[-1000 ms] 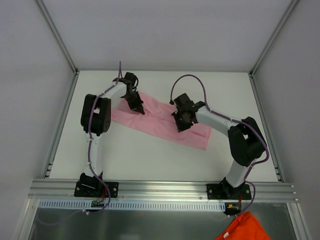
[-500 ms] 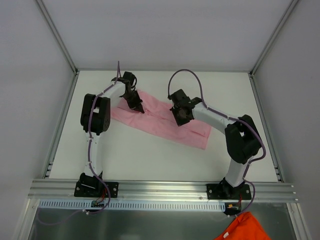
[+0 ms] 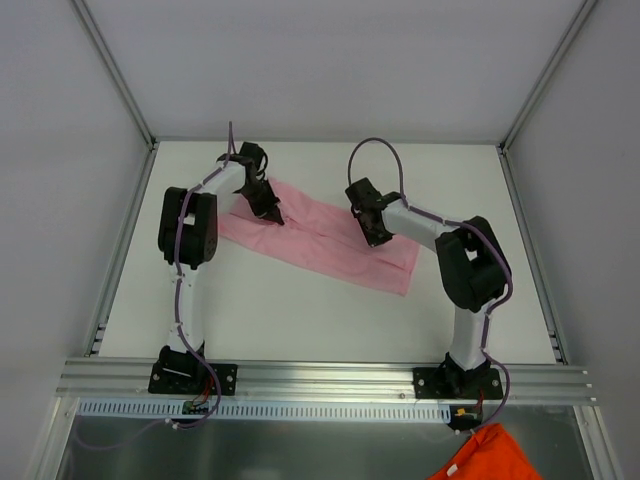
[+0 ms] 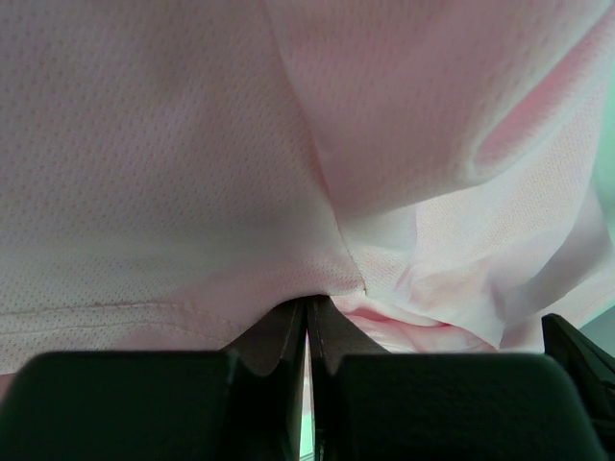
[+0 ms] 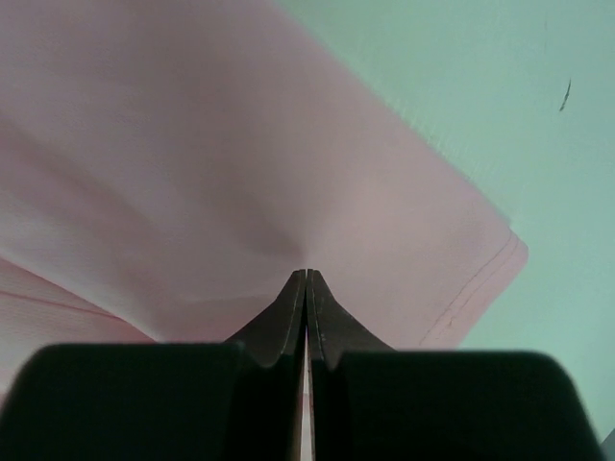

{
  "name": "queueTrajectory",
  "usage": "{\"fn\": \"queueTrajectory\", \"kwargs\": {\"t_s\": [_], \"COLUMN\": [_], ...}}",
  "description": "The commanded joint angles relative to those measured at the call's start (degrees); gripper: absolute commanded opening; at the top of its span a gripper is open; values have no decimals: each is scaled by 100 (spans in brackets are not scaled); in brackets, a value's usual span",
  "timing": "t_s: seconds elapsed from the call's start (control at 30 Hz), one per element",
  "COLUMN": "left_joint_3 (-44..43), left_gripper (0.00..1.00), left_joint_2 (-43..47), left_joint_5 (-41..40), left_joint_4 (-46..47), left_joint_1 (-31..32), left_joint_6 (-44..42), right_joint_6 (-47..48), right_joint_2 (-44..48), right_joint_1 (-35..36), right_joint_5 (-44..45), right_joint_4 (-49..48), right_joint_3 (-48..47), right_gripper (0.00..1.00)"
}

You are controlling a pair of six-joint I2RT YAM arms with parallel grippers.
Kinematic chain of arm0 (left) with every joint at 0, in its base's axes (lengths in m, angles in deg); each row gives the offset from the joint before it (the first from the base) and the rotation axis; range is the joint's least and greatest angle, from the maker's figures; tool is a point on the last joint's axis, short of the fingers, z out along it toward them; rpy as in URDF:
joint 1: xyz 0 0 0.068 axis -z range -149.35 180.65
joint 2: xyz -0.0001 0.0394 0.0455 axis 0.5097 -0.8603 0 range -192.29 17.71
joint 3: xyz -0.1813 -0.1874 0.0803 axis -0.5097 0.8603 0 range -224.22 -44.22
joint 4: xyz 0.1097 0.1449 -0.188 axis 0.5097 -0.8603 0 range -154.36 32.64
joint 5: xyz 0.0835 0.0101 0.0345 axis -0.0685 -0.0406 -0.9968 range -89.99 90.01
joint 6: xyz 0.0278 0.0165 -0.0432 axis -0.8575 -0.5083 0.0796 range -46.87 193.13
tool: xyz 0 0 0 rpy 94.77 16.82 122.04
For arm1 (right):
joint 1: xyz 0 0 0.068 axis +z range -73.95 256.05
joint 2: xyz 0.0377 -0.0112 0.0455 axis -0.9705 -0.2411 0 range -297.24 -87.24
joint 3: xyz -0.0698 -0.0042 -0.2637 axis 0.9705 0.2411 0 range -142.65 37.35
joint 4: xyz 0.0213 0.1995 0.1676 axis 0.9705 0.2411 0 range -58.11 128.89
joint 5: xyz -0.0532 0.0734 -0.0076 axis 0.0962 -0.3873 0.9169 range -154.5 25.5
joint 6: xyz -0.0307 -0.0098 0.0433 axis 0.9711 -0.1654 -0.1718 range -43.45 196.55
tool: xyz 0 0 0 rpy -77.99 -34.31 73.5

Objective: Fold and stack the t-shirts
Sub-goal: Rotate the tshirt 90 degrees

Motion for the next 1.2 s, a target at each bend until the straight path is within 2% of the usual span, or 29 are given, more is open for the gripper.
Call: {"fn": "queueTrajectory", "kwargs": {"t_s": [0.0,0.17,0.37,0.5,0.93,1.17], "left_joint_3": [173,-64,-442,-714,-1303,-1830], "left_gripper": [0,0,0,0,0,0], "left_joint_2": [-62,-167,-448,-721,-1266,-1477], "left_joint_5": [-703,-598,-299,191,1142,1064], "left_joint_4": [-317,-353,-326,-300,8,-97], "left_joint_1": [-214,-311,-329,-329,-118,-135], "left_joint_6": [-287,-313,-270,-191,-243,-348], "right_joint_6": [-154,-374,-541,-743,-1244,-1235], "right_joint_2": [122,439,702,843,527,316], "right_joint_1": [14,102,321,480,1622,2026], "right_joint_5": [163,-286,-391,-541,-848,-866], "right_joint_4": [-51,-314,-473,-499,-245,2], "right_joint_3": [144,846,1365,1489,954,584], "right_gripper": [1,1,1,1,1,1]}}
